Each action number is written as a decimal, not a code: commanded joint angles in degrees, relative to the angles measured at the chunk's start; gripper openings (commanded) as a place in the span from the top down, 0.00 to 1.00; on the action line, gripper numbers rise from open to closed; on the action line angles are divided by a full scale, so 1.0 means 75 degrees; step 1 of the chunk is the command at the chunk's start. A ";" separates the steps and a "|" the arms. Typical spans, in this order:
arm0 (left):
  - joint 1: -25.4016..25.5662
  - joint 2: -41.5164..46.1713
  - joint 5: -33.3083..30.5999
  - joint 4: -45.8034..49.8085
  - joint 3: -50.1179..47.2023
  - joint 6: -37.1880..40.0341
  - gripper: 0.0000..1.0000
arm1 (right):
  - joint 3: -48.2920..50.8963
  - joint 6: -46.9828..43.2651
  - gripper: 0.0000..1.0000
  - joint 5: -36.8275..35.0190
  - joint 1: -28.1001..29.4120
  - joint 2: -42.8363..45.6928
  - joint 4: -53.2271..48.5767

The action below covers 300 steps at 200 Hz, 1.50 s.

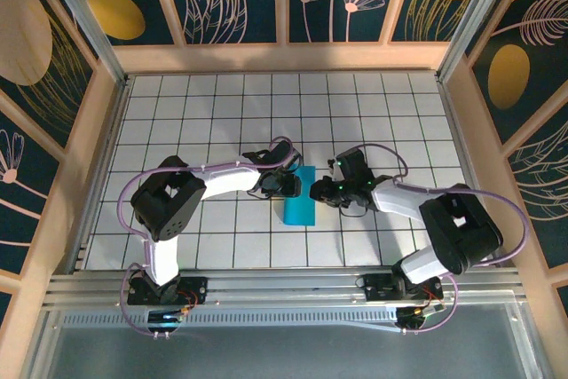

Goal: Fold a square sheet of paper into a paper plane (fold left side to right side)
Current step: Hold the square sheet of paper at the center of the table, then first fold the square sheet of paper in half at the center of the table.

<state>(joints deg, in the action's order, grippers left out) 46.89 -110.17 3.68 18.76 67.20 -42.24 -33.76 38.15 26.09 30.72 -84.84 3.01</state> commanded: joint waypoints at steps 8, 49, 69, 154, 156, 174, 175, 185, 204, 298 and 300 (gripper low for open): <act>0.0086 -0.0821 0.0118 0.0006 -0.0221 0.0016 0.50 | -0.0308 0.0090 0.82 0.0172 0.0183 -0.0382 0.0345; 0.0087 -0.0836 0.0142 0.0006 -0.0206 0.0034 0.50 | -0.0420 0.0073 0.92 0.0108 0.0321 -0.0766 0.0408; 0.0087 -0.0849 0.0119 0.0029 -0.0218 0.0044 0.50 | -0.0497 -0.0021 0.94 -0.0039 0.0368 -0.0905 0.0196; 0.0036 -0.0368 -0.0151 0.0012 -0.0222 0.0095 0.46 | -0.0331 -0.0235 1.00 -0.0570 0.0392 -0.1391 -0.0588; 0.0025 -0.0322 -0.0145 -0.0007 -0.0228 0.0090 0.45 | -0.0319 -0.0235 1.00 -0.0577 0.0392 -0.1400 -0.0585; -0.0099 0.0075 -0.0082 -0.0215 -0.0360 0.0020 0.43 | -0.0234 -0.0229 1.00 -0.0601 0.0392 -0.1473 -0.0571; -0.0105 0.0099 -0.0081 -0.0227 -0.0365 0.0013 0.43 | -0.0234 -0.0226 1.00 -0.0604 0.0392 -0.1479 -0.0574; -0.0180 0.0388 -0.0081 -0.0366 -0.0446 0.0008 0.41 | -0.0211 -0.0235 1.00 -0.0630 0.0392 -0.1519 -0.0580; -0.0322 0.1022 -0.0112 -0.0611 -0.0647 0.0019 0.36 | -0.0210 -0.0273 1.00 -0.0706 0.0393 -0.1601 -0.0643; -0.0452 0.2138 0.2250 -0.3544 -0.2323 -0.0145 0.95 | -0.0233 -0.0388 1.00 -0.0882 0.0405 -0.1696 -0.0816; -0.0452 0.2100 0.2269 -0.3559 -0.2338 -0.0145 0.95 | -0.0229 -0.0388 1.00 -0.0888 0.0413 -0.1703 -0.0820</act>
<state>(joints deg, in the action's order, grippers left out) 43.29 -90.74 13.13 -1.74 52.03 -42.30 -37.23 36.75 25.67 33.19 -93.71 4.29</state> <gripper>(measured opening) 0.059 0.055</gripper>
